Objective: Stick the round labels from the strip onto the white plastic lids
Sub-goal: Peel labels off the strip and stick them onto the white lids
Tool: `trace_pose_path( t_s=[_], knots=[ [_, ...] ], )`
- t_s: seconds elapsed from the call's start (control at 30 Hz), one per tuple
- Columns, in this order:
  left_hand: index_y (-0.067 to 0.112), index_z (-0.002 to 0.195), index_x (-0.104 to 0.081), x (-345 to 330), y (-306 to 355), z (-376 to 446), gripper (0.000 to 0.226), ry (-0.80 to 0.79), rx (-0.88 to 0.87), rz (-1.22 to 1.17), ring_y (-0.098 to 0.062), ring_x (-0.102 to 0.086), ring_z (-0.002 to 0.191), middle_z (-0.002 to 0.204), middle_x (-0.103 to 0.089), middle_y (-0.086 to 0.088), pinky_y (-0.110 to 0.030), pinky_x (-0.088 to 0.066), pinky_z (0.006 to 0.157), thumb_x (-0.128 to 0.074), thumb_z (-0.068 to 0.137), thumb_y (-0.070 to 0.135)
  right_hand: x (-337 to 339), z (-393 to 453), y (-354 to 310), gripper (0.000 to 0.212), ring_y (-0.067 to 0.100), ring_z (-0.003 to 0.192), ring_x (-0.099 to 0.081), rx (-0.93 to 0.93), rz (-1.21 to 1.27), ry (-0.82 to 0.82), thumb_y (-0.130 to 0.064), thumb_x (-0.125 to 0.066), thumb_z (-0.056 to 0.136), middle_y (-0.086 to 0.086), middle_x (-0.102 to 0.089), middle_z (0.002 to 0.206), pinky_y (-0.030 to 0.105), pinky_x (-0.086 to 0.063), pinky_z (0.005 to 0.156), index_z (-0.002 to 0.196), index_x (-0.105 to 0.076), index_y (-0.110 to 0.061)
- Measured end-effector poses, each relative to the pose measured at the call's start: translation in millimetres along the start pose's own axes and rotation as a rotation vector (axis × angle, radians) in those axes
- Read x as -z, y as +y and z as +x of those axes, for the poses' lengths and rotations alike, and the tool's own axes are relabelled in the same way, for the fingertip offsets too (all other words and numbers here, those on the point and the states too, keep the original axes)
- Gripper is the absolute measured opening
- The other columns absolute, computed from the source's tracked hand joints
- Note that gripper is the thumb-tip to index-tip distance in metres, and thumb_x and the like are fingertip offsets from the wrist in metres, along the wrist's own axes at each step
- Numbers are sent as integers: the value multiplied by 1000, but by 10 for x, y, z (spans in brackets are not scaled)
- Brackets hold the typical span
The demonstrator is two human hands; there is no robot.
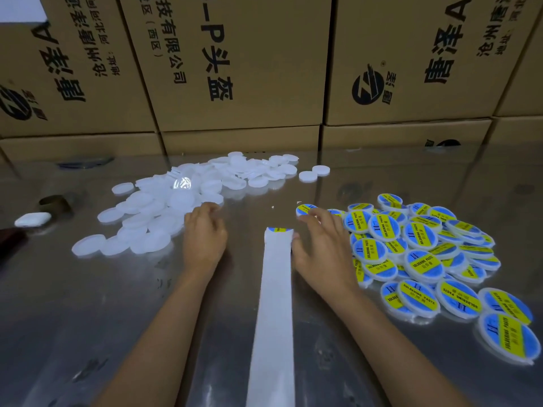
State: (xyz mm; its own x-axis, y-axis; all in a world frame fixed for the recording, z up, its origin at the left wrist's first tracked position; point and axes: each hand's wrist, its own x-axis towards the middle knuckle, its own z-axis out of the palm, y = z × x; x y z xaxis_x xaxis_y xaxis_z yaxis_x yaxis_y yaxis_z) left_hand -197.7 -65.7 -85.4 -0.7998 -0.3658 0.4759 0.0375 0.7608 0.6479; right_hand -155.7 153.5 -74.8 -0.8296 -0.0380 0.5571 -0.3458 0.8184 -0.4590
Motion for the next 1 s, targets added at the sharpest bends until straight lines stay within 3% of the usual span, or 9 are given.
trace_pose_path(
  t_s=[0.17,0.3,0.47,0.57,0.7,0.87,1.0],
  knots=[
    [2,136,-53,-136,-17,274,41,-89,-181,372,-34,-41,134,141,-52,-18,-41,-26,113,-48,96,8,-88,-17,-41,28,20,124,-44,-35,287,-10,-9,-44,99,3,-54,129,26,-32,104,123,-60,-9],
    [2,140,-50,-257,-82,570,45,-151,-141,534,-34,-36,138,146,-47,-18,-42,-18,121,-46,98,18,-128,41,-27,25,14,122,-44,-71,357,-7,-19,-46,101,-2,-55,126,19,-30,100,121,-60,-13],
    [3,128,-62,-389,-163,796,42,-166,-50,675,-32,-35,138,147,-46,-15,-44,-22,116,-45,98,27,-217,102,4,28,11,123,-45,-127,392,-72,-29,-55,97,-8,-55,125,26,-37,102,122,-59,-17],
    [3,112,-71,-426,-184,848,36,-147,-52,701,-31,-44,125,127,-59,-13,-43,-28,109,-46,95,22,-252,110,18,34,9,118,-50,-152,402,-134,-33,-61,93,-11,-55,124,32,-44,100,123,-58,-19],
    [4,91,-74,-442,-192,860,25,-102,-122,683,-32,-50,107,98,-67,-12,-43,-32,103,-50,88,8,-276,114,47,40,11,116,-51,-150,312,-214,-35,-64,86,-9,-60,120,35,-42,102,123,-61,-20],
    [2,88,-71,-448,-194,833,21,-5,-205,597,-34,-53,105,95,-70,-16,-42,-30,102,-50,87,1,-272,97,65,23,14,100,-51,-51,219,-250,-33,-67,82,-6,-59,100,36,-44,91,103,-68,-23],
    [2,92,-69,-406,-130,750,20,16,-259,461,-35,-53,104,95,-70,-17,-40,-34,92,-49,92,1,-280,118,110,30,15,104,-54,-30,273,-214,-22,-69,83,-6,-65,108,37,-45,93,113,-67,-24]
  ],
)
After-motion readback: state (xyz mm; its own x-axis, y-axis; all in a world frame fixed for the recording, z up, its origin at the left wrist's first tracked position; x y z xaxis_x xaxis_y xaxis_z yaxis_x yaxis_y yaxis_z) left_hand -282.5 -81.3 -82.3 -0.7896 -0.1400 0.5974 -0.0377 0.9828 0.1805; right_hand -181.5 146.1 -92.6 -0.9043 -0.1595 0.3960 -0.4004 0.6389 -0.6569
